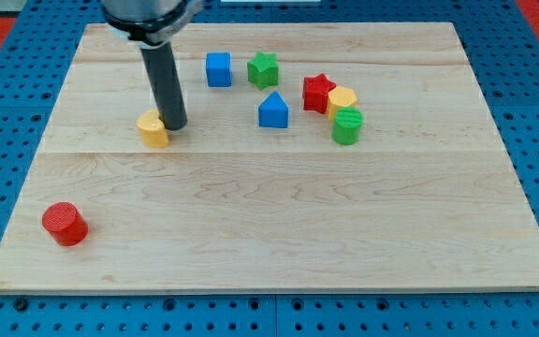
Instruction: Push the yellow heart slightly left
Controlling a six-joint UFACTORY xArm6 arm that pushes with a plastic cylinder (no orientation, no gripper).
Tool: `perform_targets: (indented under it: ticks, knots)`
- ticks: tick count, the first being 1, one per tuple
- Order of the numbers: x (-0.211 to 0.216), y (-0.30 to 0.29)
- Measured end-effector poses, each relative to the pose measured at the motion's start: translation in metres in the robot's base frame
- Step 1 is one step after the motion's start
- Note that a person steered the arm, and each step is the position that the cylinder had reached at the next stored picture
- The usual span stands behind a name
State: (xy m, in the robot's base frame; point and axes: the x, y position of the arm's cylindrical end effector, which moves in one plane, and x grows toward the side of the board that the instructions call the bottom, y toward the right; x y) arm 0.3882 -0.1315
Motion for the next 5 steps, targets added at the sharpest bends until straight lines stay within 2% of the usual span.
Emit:
perform_targets:
  ticks: [3,5]
  knots:
    - [-0.013,-0.042]
    - [-0.010,-0.027]
